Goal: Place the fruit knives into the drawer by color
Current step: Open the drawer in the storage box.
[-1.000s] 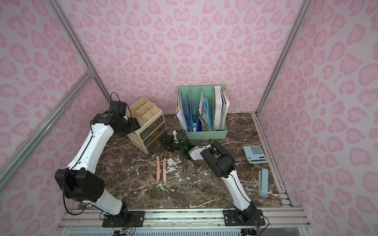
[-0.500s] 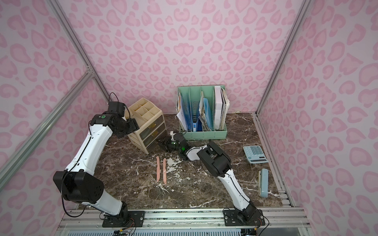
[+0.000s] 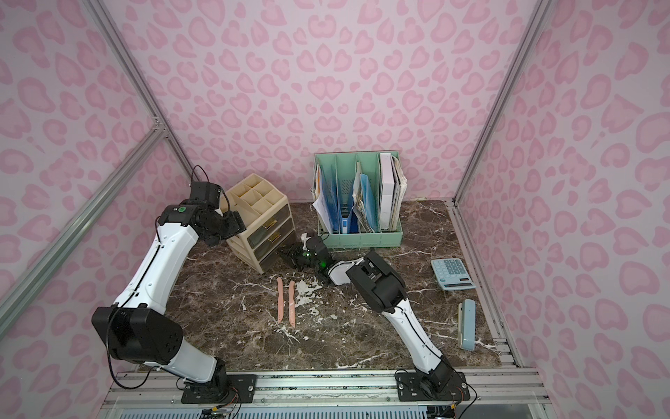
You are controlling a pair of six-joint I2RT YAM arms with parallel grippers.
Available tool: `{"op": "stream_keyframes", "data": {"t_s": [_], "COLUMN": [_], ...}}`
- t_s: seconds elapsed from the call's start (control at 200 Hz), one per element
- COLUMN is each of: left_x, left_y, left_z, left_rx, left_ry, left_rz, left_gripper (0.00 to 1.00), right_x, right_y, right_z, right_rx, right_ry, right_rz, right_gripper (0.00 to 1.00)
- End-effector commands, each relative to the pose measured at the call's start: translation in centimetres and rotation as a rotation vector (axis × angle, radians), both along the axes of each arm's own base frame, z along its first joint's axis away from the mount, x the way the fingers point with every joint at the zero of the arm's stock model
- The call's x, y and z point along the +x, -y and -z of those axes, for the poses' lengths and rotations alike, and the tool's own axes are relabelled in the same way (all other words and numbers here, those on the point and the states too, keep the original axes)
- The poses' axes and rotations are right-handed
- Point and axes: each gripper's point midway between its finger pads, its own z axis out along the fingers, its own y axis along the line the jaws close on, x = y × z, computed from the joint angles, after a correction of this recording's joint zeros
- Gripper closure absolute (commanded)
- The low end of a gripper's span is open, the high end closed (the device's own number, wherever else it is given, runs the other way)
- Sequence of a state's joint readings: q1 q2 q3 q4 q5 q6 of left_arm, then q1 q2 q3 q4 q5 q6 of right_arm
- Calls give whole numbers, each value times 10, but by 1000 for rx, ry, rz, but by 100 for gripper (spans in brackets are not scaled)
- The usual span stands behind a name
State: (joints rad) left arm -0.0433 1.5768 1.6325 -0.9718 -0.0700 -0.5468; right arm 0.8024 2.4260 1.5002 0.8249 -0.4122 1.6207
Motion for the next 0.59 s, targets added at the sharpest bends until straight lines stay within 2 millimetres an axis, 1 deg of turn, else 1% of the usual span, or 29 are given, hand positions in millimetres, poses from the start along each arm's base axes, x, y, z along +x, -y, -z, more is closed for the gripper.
{"op": "stream_keyframes", "data": {"t_s": [0.0, 0.195, 0.26, 0.425, 0.59], "left_x": [-14, -15, -15, -15, -15], "left_y": [-2, -1, -1, 0, 1], "left_z": [10, 12, 14, 15, 16], "left_rx": [19, 11, 11, 7, 3], "left_ry": [-68, -73, -77, -77, -80], "left_rz": [14, 15, 15, 16, 18], "left_gripper": [21, 21, 21, 21, 21], "right_x": [5, 7, 9, 14, 16], "right_y": [0, -2, -1, -4, -7], "right_z": [-3, 3, 5, 1, 3], "right_rx": [10, 11, 9, 19, 22], "right_ry": [14, 14, 13, 33, 35], "right_rz": [10, 13, 18, 22, 20], "right_gripper": [67, 69, 72, 73, 73]}}
